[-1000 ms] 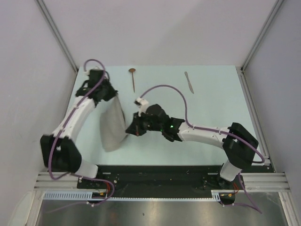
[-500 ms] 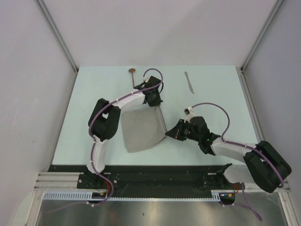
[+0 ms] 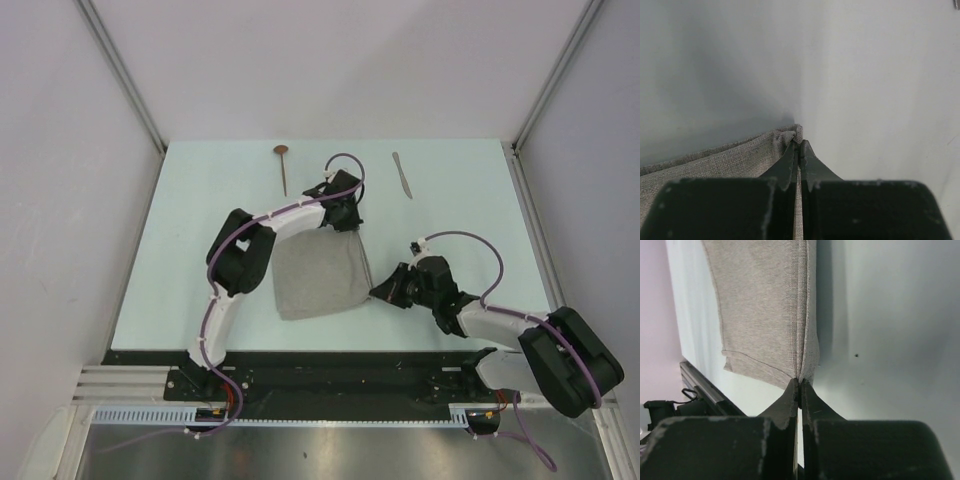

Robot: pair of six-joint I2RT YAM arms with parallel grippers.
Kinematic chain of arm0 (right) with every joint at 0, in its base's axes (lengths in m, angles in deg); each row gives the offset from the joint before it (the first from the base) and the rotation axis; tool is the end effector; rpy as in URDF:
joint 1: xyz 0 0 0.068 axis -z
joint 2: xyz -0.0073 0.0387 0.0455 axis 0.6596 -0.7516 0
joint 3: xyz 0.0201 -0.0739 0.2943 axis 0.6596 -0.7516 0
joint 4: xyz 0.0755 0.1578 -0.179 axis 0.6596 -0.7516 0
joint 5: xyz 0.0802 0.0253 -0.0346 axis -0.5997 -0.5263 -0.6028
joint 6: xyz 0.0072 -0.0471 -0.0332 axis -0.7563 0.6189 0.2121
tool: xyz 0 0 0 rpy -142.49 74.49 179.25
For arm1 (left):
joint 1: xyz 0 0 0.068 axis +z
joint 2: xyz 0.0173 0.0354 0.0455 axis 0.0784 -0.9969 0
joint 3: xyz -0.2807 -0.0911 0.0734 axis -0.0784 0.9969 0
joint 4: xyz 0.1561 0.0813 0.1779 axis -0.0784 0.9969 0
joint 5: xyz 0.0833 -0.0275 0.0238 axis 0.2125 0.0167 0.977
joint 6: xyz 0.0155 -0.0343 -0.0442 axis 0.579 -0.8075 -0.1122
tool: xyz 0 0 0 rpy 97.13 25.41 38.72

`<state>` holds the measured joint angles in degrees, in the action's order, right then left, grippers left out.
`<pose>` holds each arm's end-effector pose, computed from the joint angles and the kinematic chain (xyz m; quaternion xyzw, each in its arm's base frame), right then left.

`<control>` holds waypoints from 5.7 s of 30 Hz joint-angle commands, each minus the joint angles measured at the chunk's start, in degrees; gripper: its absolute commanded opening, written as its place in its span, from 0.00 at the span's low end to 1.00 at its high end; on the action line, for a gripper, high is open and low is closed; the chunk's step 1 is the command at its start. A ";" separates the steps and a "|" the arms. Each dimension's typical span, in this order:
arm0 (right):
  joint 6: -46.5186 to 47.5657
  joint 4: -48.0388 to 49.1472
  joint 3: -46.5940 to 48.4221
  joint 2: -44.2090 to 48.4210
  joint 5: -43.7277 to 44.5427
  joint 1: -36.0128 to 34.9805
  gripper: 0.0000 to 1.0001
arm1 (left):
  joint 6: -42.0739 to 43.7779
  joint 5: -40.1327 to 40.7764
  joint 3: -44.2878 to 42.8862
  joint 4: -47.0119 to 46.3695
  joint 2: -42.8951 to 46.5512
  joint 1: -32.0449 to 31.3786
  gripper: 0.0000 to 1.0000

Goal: Fold the napkin into a case and place the utensils inside
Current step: Turn over the upper triangle folded napkin at the center of the board, then pick up the lower triangle-folded napkin from the center of the board.

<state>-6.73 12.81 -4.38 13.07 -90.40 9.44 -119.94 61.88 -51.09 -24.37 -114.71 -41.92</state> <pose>0.1675 0.1173 0.1805 0.0628 0.8642 0.4056 0.2909 0.4065 -0.3078 0.1870 -0.0728 0.9411 -0.1943 0.2671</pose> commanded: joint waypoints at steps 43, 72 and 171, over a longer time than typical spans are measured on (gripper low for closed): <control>14.95 -23.97 12.32 -6.14 -4.58 5.91 0.26 | 6.52 7.20 -21.74 17.33 -8.58 -5.28 0.42; 21.54 -42.06 21.18 2.03 13.26 1.26 0.08 | 7.57 1.76 -16.12 13.72 4.76 -3.44 0.53; 4.93 -3.50 31.04 -29.87 -18.98 -2.36 0.00 | -3.15 -13.03 31.62 7.04 32.47 13.97 0.72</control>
<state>-2.25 3.87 28.41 -18.81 -103.17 4.85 -121.62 45.07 -14.46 -18.91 -79.67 -26.41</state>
